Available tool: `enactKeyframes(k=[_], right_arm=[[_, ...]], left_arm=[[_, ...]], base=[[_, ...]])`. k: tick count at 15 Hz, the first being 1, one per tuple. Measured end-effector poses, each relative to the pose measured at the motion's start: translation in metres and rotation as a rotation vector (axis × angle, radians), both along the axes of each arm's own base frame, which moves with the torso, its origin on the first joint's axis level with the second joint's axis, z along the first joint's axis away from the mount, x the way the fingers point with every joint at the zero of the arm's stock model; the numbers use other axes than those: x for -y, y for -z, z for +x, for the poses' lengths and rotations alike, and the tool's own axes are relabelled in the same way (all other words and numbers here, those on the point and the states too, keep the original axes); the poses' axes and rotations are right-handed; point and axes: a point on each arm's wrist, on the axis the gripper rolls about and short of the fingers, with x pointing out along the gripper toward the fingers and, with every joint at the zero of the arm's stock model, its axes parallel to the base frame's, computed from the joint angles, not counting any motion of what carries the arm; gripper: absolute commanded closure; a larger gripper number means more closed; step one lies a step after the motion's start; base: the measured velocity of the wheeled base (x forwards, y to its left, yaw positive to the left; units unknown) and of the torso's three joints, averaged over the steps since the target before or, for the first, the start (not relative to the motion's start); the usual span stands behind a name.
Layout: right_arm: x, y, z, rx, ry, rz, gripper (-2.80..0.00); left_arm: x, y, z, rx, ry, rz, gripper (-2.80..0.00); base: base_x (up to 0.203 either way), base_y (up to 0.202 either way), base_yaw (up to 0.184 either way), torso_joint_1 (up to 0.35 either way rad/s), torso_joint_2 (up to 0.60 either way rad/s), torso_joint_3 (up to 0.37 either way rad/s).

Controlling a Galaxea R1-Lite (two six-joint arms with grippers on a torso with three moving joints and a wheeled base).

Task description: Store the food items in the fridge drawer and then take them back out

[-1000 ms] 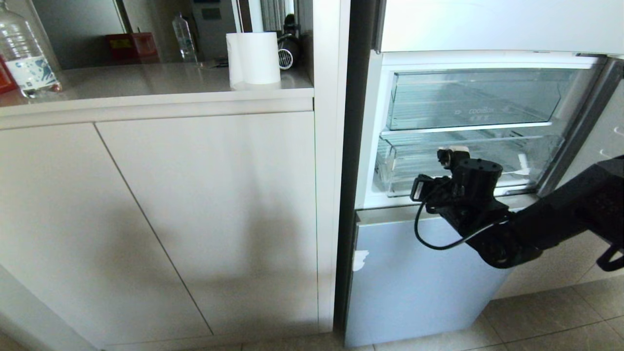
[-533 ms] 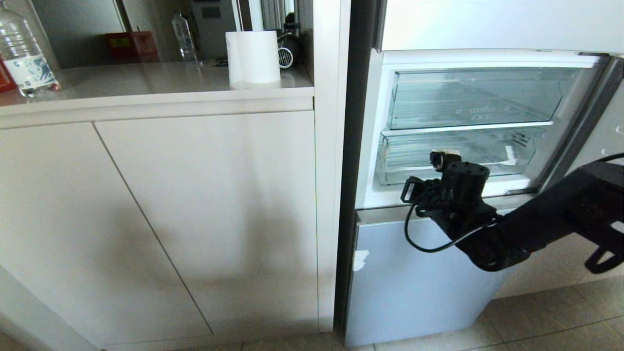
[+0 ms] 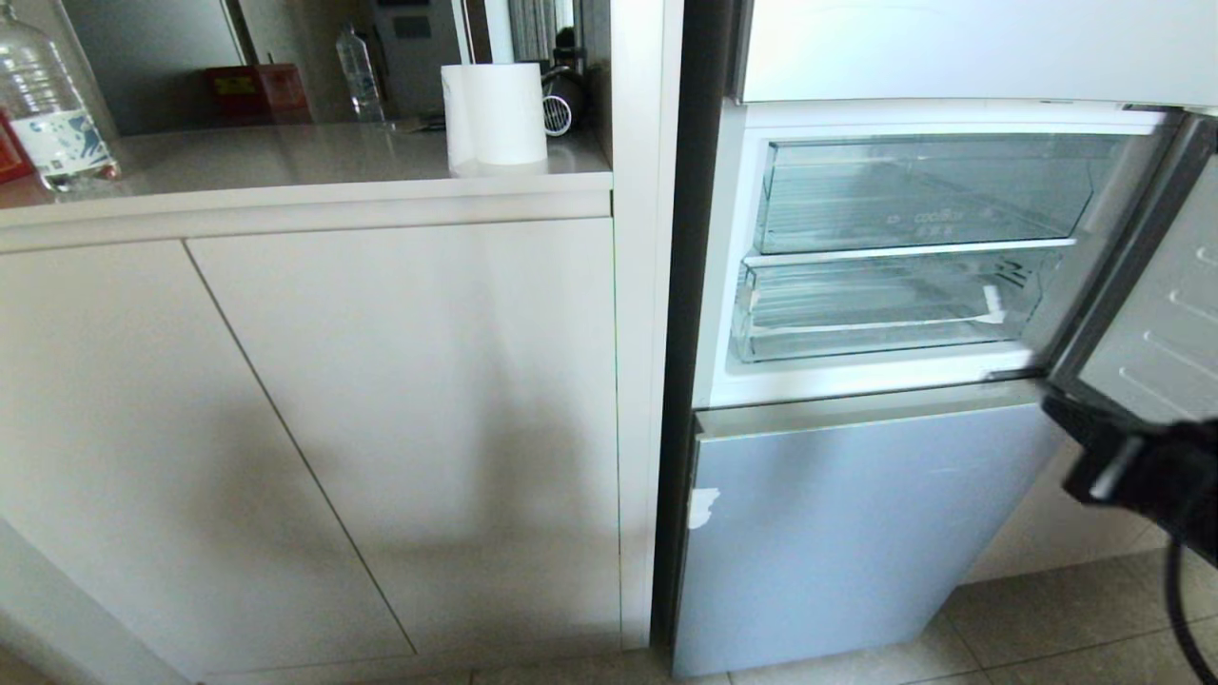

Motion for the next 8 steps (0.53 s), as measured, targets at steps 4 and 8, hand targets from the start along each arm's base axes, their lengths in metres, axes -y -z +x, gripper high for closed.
enactKeyframes(k=[4,8], right_arm=[[0.039,0.052,-0.069,-0.128,0.145,-0.032,0.00],[0.040,0.060,-0.085,-0.101,0.121,-0.023,0.00]], left_arm=[[0.000,0.000,0.000,0.000,0.000,0.000,0.00],[0.000,0.000,0.000,0.000,0.000,0.000,0.00]], base=[[0.000,0.000,0.000,0.000,0.00,0.000],[-0.001,0.003,-0.051,0.003,0.00,0.003]])
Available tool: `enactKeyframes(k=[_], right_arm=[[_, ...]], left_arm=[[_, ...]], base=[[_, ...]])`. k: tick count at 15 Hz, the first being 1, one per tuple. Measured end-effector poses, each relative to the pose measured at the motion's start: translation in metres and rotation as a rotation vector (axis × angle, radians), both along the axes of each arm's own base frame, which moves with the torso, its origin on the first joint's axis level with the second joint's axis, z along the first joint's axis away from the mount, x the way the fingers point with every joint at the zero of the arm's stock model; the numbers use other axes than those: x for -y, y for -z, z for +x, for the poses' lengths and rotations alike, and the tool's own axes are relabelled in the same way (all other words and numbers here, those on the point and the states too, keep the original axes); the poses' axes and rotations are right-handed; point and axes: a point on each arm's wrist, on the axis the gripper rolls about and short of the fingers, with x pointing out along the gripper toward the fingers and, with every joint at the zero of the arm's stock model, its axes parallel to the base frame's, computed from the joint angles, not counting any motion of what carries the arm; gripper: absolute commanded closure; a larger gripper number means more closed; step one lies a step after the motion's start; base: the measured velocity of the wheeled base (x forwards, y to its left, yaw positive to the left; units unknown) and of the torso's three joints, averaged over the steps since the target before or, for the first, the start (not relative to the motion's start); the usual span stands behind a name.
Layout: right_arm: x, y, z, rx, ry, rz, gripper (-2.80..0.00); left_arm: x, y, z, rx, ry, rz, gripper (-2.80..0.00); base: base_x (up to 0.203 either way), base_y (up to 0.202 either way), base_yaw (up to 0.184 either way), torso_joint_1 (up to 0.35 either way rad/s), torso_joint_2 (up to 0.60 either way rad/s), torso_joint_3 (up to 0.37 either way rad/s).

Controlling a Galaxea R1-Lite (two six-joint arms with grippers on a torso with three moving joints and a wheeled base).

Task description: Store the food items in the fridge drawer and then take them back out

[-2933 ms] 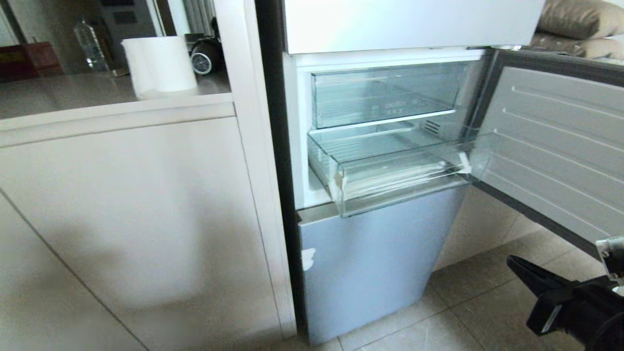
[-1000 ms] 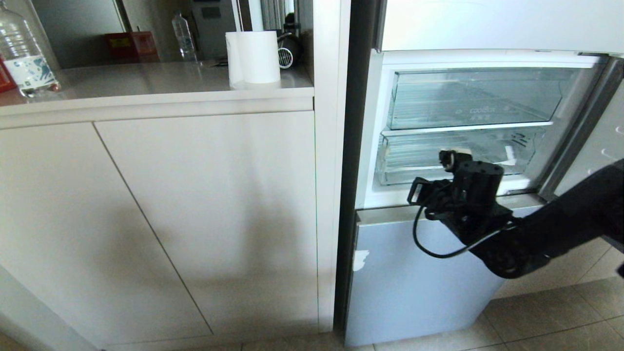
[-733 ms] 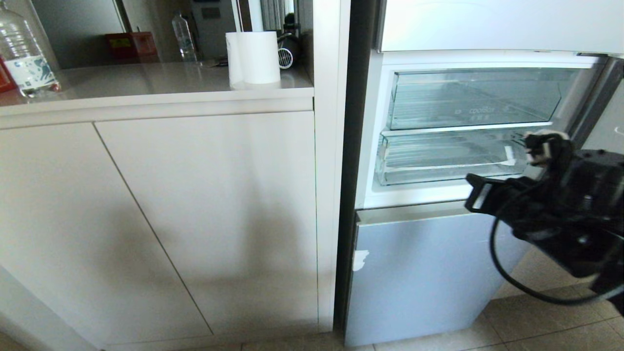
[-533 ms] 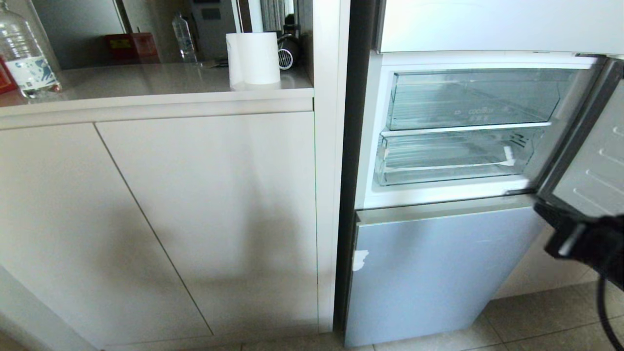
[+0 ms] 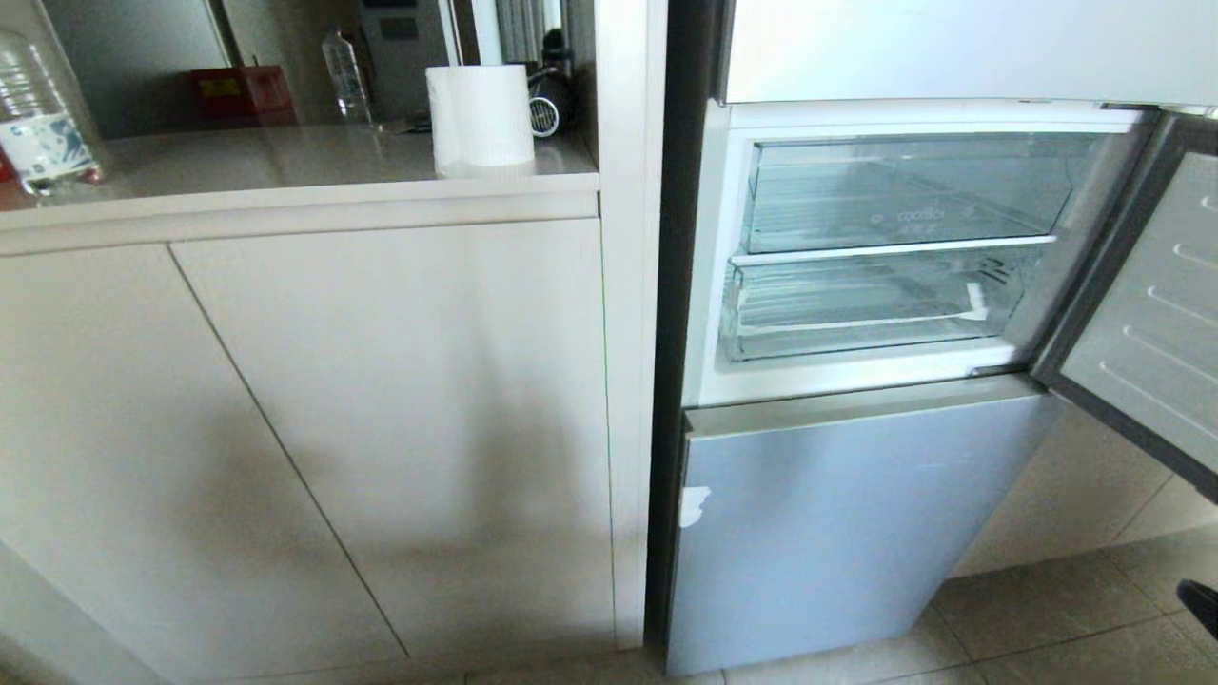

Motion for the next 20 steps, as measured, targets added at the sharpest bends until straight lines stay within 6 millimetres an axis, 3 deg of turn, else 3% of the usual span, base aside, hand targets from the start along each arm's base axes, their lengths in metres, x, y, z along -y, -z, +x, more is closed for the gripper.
enactKeyframes(k=[8,14,17,20], right_arm=[[0.009,-0.013,0.000,0.086,0.111,-0.006,0.00],[0.026,-0.033,0.016,0.152,0.239,-0.019,0.00],[0.051,-0.056,0.025,0.244,0.349,0.043,0.00],[0.081,-0.097,0.034,0.412,0.451,0.171,0.00]], left_arm=[[0.000,0.000,0.000,0.000,0.000,0.000,0.00],[0.000,0.000,0.000,0.000,0.000,0.000,0.00],[0.000,0.000,0.000,0.000,0.000,0.000,0.00],[0.000,0.000,0.000,0.000,0.000,0.000,0.00]], base=[[-0.003,0.007,-0.175,0.002,0.00,0.000],[0.000,0.006,-0.150,0.000,0.00,0.003],[0.000,0.000,0.000,0.000,0.00,0.000],[0.000,0.000,0.000,0.000,0.00,0.000]])
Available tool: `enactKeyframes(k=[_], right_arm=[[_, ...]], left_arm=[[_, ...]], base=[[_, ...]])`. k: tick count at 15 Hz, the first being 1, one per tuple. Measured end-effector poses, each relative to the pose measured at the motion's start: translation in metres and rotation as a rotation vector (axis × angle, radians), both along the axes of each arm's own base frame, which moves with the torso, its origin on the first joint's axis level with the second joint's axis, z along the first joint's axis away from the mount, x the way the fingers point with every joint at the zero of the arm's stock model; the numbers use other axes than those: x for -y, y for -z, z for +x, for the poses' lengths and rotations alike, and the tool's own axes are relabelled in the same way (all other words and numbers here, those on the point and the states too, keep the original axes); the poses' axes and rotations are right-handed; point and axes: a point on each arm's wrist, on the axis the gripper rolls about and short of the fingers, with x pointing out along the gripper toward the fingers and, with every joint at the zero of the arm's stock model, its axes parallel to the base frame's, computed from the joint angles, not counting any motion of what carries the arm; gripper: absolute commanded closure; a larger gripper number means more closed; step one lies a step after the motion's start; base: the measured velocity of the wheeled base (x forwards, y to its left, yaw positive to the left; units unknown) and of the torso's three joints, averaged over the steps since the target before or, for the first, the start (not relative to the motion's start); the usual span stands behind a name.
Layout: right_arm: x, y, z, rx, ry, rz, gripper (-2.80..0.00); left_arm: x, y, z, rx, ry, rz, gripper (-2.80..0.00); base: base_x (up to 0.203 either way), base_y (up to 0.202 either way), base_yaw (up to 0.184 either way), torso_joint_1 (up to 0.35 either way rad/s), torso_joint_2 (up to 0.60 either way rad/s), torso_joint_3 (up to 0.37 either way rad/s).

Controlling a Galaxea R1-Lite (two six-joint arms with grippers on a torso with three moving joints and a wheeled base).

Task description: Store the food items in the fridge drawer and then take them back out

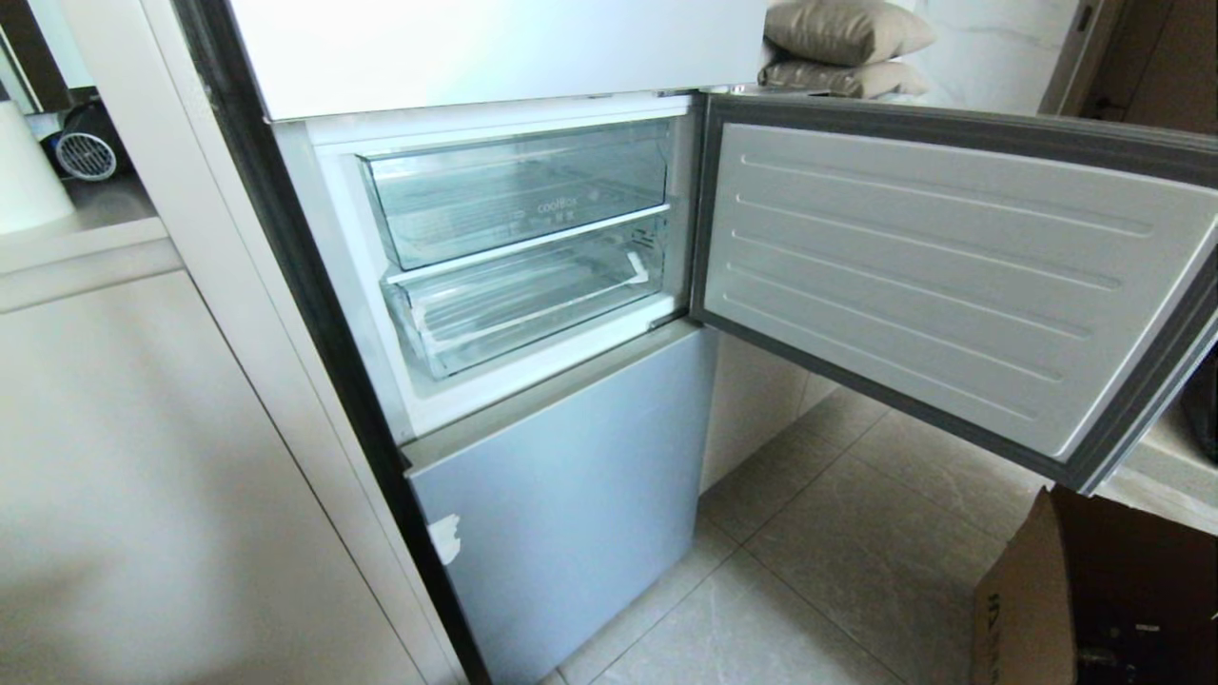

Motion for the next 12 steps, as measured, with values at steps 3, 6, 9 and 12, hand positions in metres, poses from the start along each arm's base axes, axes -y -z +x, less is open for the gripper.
enactKeyframes(k=[3,6,9,12], right_arm=[[0.028,-0.026,0.015,0.178,0.017,0.090,0.00],[0.053,-0.033,0.033,0.281,0.001,0.147,0.00],[0.085,-0.034,0.059,0.335,-0.038,0.206,0.00],[0.114,-0.036,0.088,0.371,-0.142,0.293,0.00]], left_arm=[[0.000,0.000,0.000,0.000,0.000,0.000,0.00],[0.000,0.000,0.000,0.000,0.000,0.000,0.00],[0.000,0.000,0.000,0.000,0.000,0.000,0.00],[0.000,0.000,0.000,0.000,0.000,0.000,0.00]], base=[[0.000,0.000,0.000,0.000,0.00,0.000],[0.000,0.000,0.000,0.000,0.00,0.000],[0.000,0.000,0.000,0.000,0.00,0.000],[0.000,0.000,0.000,0.000,0.00,0.000]])
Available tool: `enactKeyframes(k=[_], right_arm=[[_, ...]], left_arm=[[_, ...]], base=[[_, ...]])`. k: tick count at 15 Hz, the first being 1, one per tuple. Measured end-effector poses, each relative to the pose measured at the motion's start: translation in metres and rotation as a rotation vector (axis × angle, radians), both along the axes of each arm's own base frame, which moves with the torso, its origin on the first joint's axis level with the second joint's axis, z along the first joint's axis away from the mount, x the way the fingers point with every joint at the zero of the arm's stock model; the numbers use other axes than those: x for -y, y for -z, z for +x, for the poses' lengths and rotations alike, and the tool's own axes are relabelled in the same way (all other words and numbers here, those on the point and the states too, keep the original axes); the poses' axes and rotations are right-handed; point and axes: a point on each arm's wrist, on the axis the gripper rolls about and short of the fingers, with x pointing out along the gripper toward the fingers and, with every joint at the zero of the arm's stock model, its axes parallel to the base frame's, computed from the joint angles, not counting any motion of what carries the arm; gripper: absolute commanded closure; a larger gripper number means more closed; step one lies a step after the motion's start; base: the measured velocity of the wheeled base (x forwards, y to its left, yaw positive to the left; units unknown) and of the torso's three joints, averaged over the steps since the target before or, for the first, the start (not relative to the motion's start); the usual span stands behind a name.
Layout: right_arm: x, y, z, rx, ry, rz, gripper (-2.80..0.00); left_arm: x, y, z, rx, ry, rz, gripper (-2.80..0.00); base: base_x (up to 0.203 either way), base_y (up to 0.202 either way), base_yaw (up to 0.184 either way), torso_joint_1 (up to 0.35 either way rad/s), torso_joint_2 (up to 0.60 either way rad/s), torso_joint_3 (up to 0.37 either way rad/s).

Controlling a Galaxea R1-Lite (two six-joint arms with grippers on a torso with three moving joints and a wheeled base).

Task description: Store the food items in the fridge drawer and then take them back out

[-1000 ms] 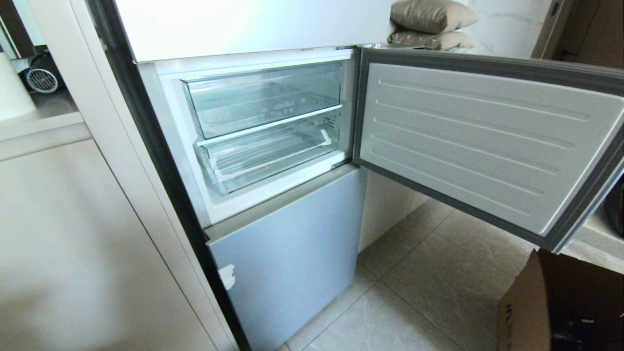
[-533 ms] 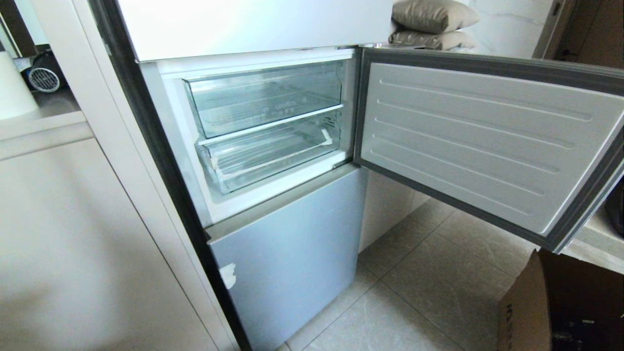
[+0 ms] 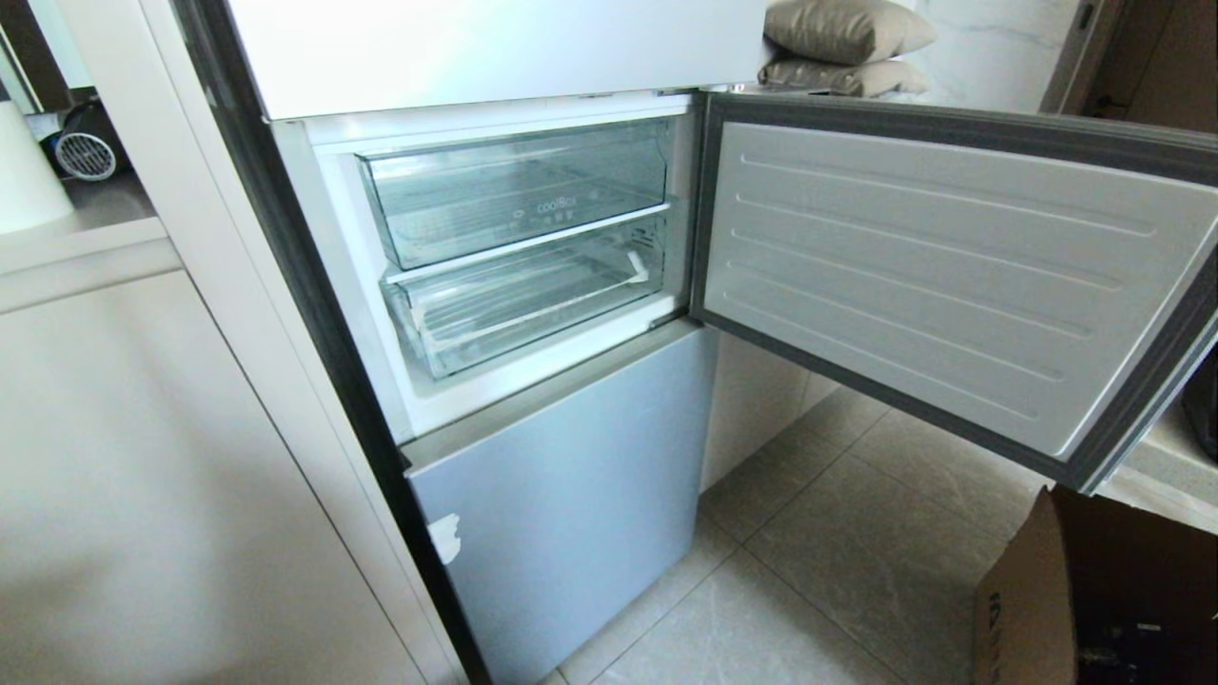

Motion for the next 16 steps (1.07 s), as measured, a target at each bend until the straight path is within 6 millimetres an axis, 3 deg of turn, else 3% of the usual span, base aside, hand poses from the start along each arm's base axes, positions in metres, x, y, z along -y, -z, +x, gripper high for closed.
enactKeyframes(k=[5,9,13,16], right_arm=[[0.030,0.013,0.032,-0.020,-0.384,0.153,0.00],[0.039,0.018,0.045,-0.045,-0.603,0.271,0.00],[0.032,0.020,0.041,-0.092,-0.781,0.383,0.00],[0.011,0.025,0.023,-0.134,-0.847,0.428,0.00]], left_arm=[[0.000,0.000,0.000,0.000,0.000,0.000,0.00],[0.000,0.000,0.000,0.000,0.000,0.000,0.00],[0.000,0.000,0.000,0.000,-0.001,0.000,0.00],[0.000,0.000,0.000,0.000,0.000,0.000,0.00]], base=[[0.000,0.000,0.000,0.000,0.00,0.000],[0.000,0.000,0.000,0.000,0.00,0.000],[0.000,0.000,0.000,0.000,0.00,0.000],[0.000,0.000,0.000,0.000,0.00,0.000]])
